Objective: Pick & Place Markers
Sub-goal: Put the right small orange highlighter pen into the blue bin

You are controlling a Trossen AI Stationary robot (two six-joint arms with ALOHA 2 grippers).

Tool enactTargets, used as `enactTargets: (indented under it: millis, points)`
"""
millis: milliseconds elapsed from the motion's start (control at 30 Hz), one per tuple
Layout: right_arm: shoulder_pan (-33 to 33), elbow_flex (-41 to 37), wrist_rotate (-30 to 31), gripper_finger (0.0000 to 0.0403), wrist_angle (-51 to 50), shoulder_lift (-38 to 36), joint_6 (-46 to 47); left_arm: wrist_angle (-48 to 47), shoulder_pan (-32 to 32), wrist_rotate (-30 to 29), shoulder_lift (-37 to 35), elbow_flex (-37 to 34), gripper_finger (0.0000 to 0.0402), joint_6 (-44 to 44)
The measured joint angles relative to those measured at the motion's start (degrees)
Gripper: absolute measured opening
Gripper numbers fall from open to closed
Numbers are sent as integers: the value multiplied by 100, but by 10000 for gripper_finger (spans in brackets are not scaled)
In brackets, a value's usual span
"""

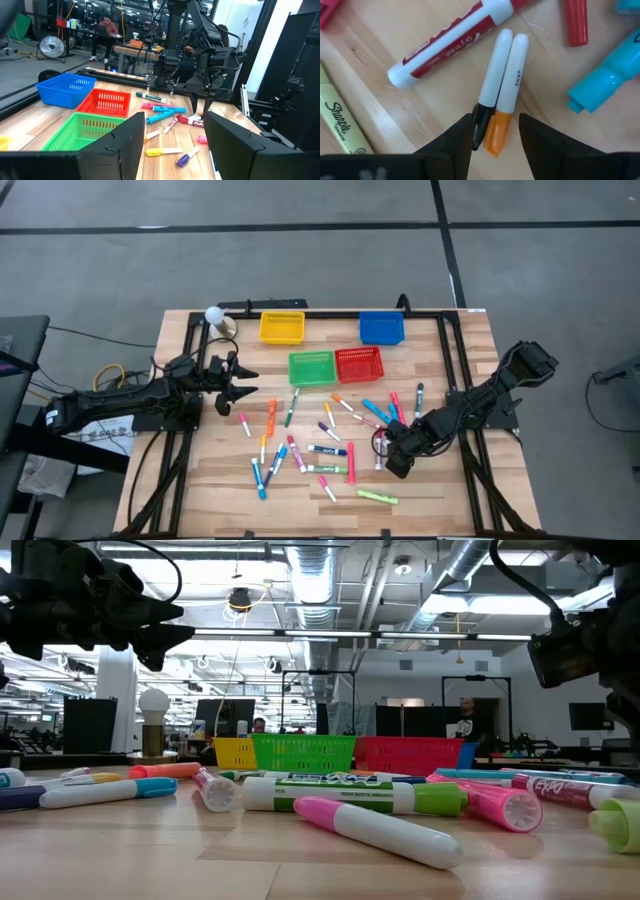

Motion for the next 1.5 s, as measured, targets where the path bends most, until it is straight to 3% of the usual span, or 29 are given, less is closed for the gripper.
enactTargets:
  millis: [367, 833, 1267, 1500]
  points:
    - [-192, 0, 26, 150, -499, -2, 115, 0, 0, 0, 0, 1, 204, 0]
    - [-568, -69, 159, 146, -428, 13, -196, 2, 0, 0, 0, 2, 204, 0]
    - [-608, -197, 164, 95, -364, 13, -105, 2, 0, 0, 2, 0, 204, -2]
    - [-601, -199, 101, 46, -337, 13, 142, 0, 0, 0, 1, 1, 204, -2]
